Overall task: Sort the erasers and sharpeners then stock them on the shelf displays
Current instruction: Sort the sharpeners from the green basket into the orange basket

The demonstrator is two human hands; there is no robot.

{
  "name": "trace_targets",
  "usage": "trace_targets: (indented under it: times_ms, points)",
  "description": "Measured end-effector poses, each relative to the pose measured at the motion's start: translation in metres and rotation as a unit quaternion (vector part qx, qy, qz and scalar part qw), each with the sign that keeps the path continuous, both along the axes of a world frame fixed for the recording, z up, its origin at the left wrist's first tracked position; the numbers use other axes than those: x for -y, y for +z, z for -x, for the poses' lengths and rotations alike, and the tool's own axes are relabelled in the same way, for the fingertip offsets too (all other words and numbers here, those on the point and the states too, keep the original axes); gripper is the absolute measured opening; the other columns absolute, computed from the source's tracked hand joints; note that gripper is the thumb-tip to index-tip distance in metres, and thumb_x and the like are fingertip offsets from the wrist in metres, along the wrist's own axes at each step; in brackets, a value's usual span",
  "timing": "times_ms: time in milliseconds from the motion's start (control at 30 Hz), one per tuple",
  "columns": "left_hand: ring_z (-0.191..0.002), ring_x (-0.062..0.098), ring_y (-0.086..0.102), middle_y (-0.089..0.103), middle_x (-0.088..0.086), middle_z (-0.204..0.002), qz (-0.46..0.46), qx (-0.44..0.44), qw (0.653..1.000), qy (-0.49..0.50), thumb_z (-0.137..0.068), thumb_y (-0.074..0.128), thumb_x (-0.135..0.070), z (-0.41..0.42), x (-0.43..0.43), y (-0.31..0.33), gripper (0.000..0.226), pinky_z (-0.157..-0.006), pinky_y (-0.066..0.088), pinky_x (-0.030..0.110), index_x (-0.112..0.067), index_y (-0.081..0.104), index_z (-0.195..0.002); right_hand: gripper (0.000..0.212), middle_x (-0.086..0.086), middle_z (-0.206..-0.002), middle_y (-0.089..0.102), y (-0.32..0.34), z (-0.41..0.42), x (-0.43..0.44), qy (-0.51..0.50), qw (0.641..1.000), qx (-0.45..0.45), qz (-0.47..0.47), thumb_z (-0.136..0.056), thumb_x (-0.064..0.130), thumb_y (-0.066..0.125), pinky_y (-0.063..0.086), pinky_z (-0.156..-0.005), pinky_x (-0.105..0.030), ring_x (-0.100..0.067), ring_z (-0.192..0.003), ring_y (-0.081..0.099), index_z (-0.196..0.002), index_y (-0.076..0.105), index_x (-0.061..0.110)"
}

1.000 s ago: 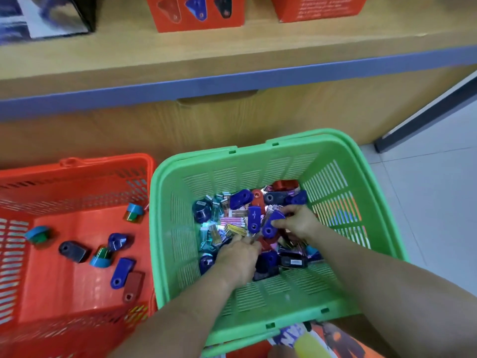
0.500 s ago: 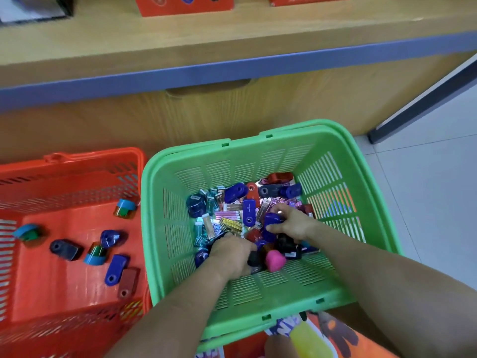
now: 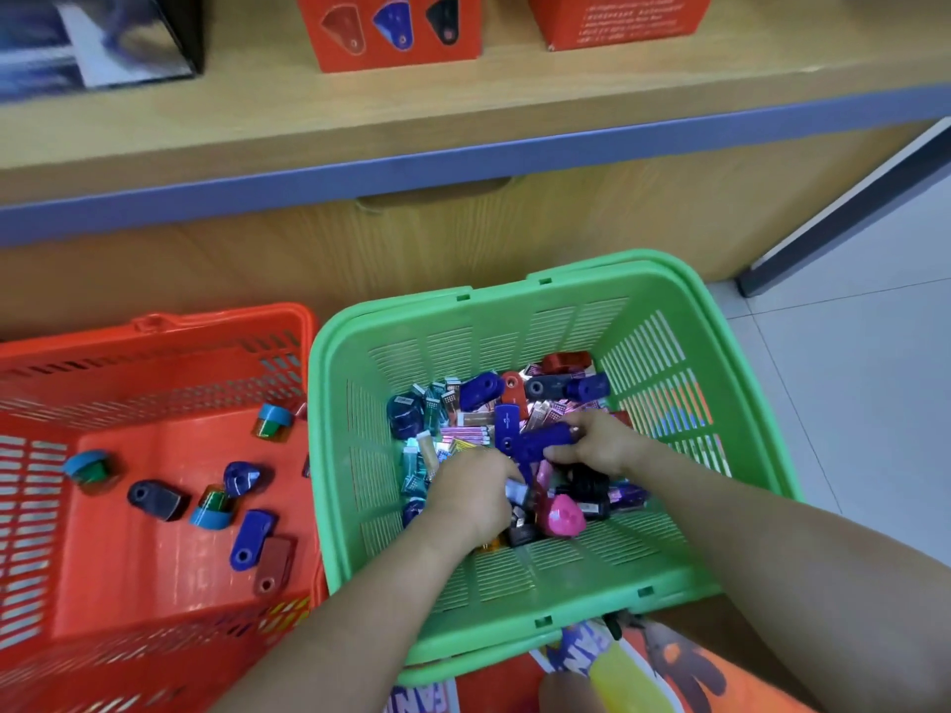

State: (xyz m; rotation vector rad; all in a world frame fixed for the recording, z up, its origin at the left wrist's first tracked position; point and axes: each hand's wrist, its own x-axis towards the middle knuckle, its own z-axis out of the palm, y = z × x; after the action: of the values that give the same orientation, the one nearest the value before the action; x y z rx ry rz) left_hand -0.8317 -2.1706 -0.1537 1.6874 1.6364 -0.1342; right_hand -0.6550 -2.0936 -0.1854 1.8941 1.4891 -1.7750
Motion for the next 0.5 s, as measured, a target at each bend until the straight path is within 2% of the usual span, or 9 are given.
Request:
trace_targets:
  times_ms: [67,133,200,267,333,400,500]
  points:
    - [-0.087,0.019,0.062,0.069,-0.006,-0.09,-0.025,0.022,0.999,0.04,-0.076,0.064,-0.007,0.012,-0.005,0.029,0.031,-0.077,0.051,0.029,-0.028,0.074,-0.097,0.059,-0.013,-0.117,0.067,0.033,0.002,-0.018,-0.016,0.999,-0.038,0.014,-0.082,0.019,0.076,0.051,-0.083,-0.03,-0.02,-0.09,0.065,-0.136,0.052,0.009]
    - [-0.079,0.013,0.061,0.068,-0.01,-0.082,-0.036,0.065,0.992,0.103,-0.075,0.07,-0.014,0.03,-0.008,0.063,0.025,-0.071,0.049,0.024,-0.03,0.075,-0.094,0.047,-0.005,-0.095,0.073,0.075,0.008,-0.038,-0.004,0.995,-0.092,0.028,-0.08,0.021,0.076,0.056,-0.072,-0.03,-0.016,-0.074,0.068,-0.123,0.061,0.011]
    - [-0.07,0.011,0.06,0.071,-0.004,-0.075,-0.031,0.16,0.974,0.158,-0.072,0.077,-0.015,0.055,-0.006,0.1,0.019,-0.069,0.049,0.028,-0.028,0.075,-0.085,0.039,-0.002,-0.083,0.071,0.117,0.02,-0.051,-0.026,0.988,-0.153,0.025,-0.074,0.023,0.076,0.055,-0.059,-0.028,-0.012,-0.062,0.066,-0.111,0.065,0.016]
    - [-0.064,0.007,0.054,0.071,0.0,-0.069,-0.027,0.254,0.946,0.2,-0.071,0.08,-0.007,0.088,-0.003,0.139,0.019,-0.066,0.046,0.026,-0.025,0.075,-0.078,0.037,-0.003,-0.081,0.067,0.156,0.04,-0.055,-0.056,0.973,-0.226,0.004,-0.071,0.026,0.073,0.051,-0.054,-0.025,-0.012,-0.057,0.064,-0.107,0.066,0.02]
    - [-0.062,0.003,0.052,0.067,-0.006,-0.068,-0.061,0.293,0.918,0.261,-0.071,0.081,-0.003,0.128,0.002,0.17,0.022,-0.063,0.042,0.019,-0.024,0.076,-0.077,0.043,-0.002,-0.086,0.068,0.189,0.072,-0.05,-0.082,0.947,-0.31,0.0,-0.073,0.032,0.072,0.042,-0.052,-0.02,-0.013,-0.06,0.063,-0.114,0.066,0.024]
    - [-0.063,0.007,0.054,0.067,-0.005,-0.07,-0.118,0.312,0.881,0.336,-0.071,0.08,-0.001,0.171,0.011,0.189,0.021,-0.063,0.044,0.021,-0.021,0.077,-0.078,0.045,0.001,-0.089,0.07,0.212,0.114,-0.036,-0.093,0.926,-0.367,-0.011,-0.077,0.034,0.071,0.02,-0.053,-0.02,-0.014,-0.062,0.066,-0.12,0.063,0.024]
    - [-0.064,0.012,0.057,0.065,0.001,-0.069,-0.156,0.293,0.825,0.458,-0.072,0.077,0.005,0.23,0.036,0.173,0.022,-0.062,0.05,0.02,-0.016,0.074,-0.079,0.028,0.002,-0.078,0.064,0.22,0.189,0.007,-0.109,0.918,-0.382,0.01,-0.08,0.029,0.067,0.01,-0.04,-0.015,-0.013,-0.057,0.065,-0.108,0.063,0.027]
